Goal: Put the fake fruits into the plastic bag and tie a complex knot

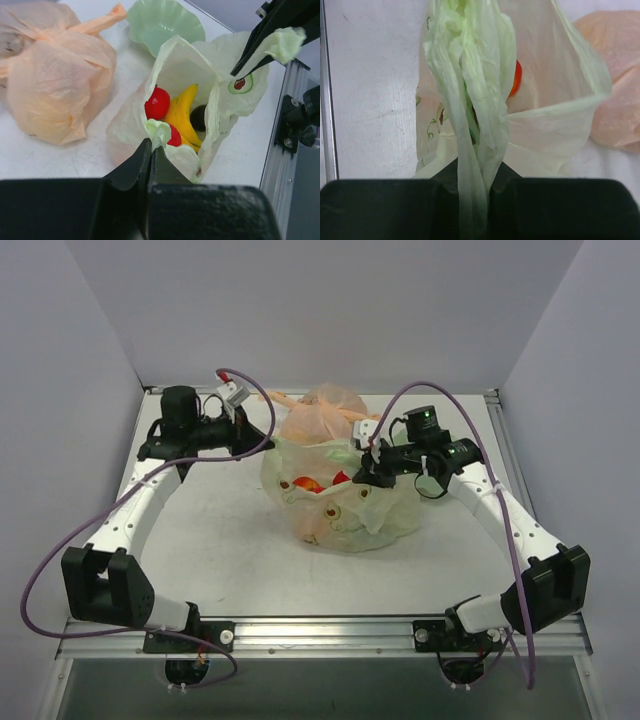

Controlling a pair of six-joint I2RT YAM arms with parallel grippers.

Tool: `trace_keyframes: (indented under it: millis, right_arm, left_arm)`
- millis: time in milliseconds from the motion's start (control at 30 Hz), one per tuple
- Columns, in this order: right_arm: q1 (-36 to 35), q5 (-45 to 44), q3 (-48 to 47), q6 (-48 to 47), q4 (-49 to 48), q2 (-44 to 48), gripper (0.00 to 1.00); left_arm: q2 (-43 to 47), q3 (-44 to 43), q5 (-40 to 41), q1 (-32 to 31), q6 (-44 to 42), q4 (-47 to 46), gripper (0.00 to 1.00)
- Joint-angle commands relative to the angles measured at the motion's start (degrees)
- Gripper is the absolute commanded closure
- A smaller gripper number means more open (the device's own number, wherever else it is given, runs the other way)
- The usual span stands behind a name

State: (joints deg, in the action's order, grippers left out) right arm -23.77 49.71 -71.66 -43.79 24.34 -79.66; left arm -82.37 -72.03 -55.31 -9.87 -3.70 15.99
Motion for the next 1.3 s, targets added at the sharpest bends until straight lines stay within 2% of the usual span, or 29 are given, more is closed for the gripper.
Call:
trace_keyframes:
  millis: [0,33,133,167,267,333,400,433,467,533,567,667,733,833,1067,1267]
  right_arm:
    - [3.80,-1.02,-2.07,10.89,-2.10,2.05,1.00]
    - [4.60,-1.11,-2.87,17.18,-2.28,1.53,1.00]
    - [7.15,-2.42,-5.50,27.40,-2.28,0.38,1.00]
    - [7.59,-3.21,-6.03,34.32,-2.10,-0.14,1.00]
    - [8.12,-5.41,-7.44,47.77,-0.70,-2.69,1.00]
    - [8.12,-5.94,-7.88,52.03,0.70,-5.32,1.00]
    - [8.47,-7.00,-7.18,57.03,2.29,-7.69,1.00]
    - [8.56,-7.69,-6.40,58.11,2.29,-8.14,1.00]
    - [8.65,-9.44,-4.13,58.46,2.03,-8.32,1.00]
    - [8.74,-10.25,-2.01,58.21,1.68,-9.11,1.00]
    - [8.91,-10.95,-1.30,57.94,1.68,-9.46,1.00]
    - [9.27,-13.67,0.90,55.40,1.59,-11.04,1.00]
    - [9.35,-16.04,1.61,51.90,1.50,-12.62,1.00]
    - [10.14,-18.94,1.52,49.51,1.50,-15.69,1.00]
    - [10.32,-23.25,0.99,45.90,0.71,-22.02,1.00]
    - [10.67,-24.05,-0.06,44.93,0.27,-25.63,1.00]
  left_arm:
    - [8.70,-1.27,0.20,3.36,4.85,-8.43,1.00]
    - [11.24,-1.53,0.03,3.80,4.06,-7.47,1.00]
    - [16.08,-2.24,-2.24,4.24,-3.66,-0.02,1.00]
    - [17.14,-2.15,-3.22,4.24,-6.64,1.40,1.00]
    - [19.61,0.57,-7.17,3.98,-9.55,4.31,1.00]
    - [20.31,1.97,-8.58,2.67,-12.19,7.02,1.00]
    - [20.32,3.56,-9.29,0.56,-19.11,10.27,1.00]
    - [20.14,4.00,-9.12,-2.49,-22.54,15.34,1.00]
    - [19.97,4.52,-8.07,-4.18,-30.75,18.61,1.00]
    - [19.35,5.58,-6.31,-9.78,-38.71,26.85,1.00]
    - [19.18,6.45,-5.61,-11.21,-45.36,29.25,1.00]
    - [18.91,10.49,-3.06,-16.04,-53.65,34.89,1.00]
    - [18.47,13.66,-1.22,-17.29,-56.66,37.96,1.00]
    - [17.07,17.08,1.24,-18.43,-66.22,44.10,1.00]
    - [11.89,23.95,7.40,-18.43,-74.33,47.64,1.00]
    - [5.47,24.04,9.52,-17.91,-75.83,47.21,1.00]
